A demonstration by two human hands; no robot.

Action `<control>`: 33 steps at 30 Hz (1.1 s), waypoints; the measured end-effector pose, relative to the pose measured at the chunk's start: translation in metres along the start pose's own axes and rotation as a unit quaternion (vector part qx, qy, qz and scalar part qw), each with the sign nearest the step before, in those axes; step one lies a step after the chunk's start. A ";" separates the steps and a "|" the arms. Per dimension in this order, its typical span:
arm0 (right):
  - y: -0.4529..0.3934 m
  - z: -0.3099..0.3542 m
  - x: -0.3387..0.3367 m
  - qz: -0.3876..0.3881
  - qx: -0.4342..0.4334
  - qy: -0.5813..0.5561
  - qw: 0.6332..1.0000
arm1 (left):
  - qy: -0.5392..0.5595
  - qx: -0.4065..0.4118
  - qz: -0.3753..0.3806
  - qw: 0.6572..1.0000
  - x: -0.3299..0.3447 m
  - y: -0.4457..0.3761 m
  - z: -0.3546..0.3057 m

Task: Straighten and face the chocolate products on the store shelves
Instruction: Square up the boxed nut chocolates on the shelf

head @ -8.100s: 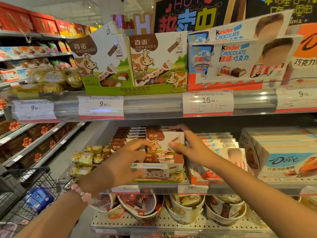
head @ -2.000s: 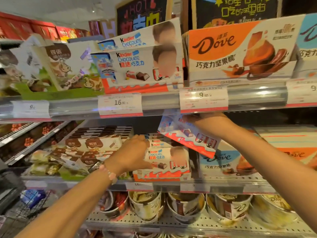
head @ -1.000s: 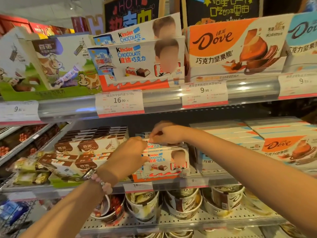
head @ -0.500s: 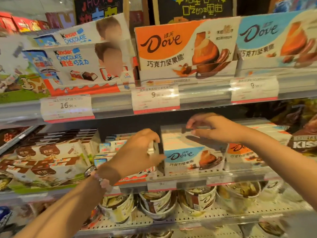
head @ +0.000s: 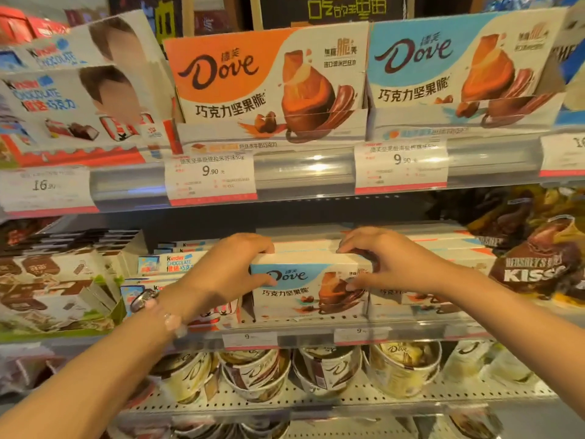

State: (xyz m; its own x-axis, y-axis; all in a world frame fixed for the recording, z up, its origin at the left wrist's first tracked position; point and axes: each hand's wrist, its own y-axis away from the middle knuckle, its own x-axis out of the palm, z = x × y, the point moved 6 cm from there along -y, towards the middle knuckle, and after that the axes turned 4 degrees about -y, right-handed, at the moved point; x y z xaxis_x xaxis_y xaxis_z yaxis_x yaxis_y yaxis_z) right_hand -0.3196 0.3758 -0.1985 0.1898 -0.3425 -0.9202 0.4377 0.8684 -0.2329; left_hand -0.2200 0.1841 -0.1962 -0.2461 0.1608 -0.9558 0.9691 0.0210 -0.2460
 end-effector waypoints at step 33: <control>0.086 -0.082 -0.100 -0.080 0.014 -0.282 0.956 | 0.135 0.031 -0.070 0.988 0.026 -0.042 -0.107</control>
State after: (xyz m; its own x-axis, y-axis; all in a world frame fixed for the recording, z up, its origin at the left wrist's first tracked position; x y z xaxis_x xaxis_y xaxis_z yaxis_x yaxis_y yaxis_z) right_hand -0.3728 0.5140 -0.1526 0.5592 -0.6160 -0.5548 0.5230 0.7814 -0.3405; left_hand -0.2644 0.2934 -0.1933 -0.3555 0.4175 -0.8363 0.9208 0.0029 -0.3900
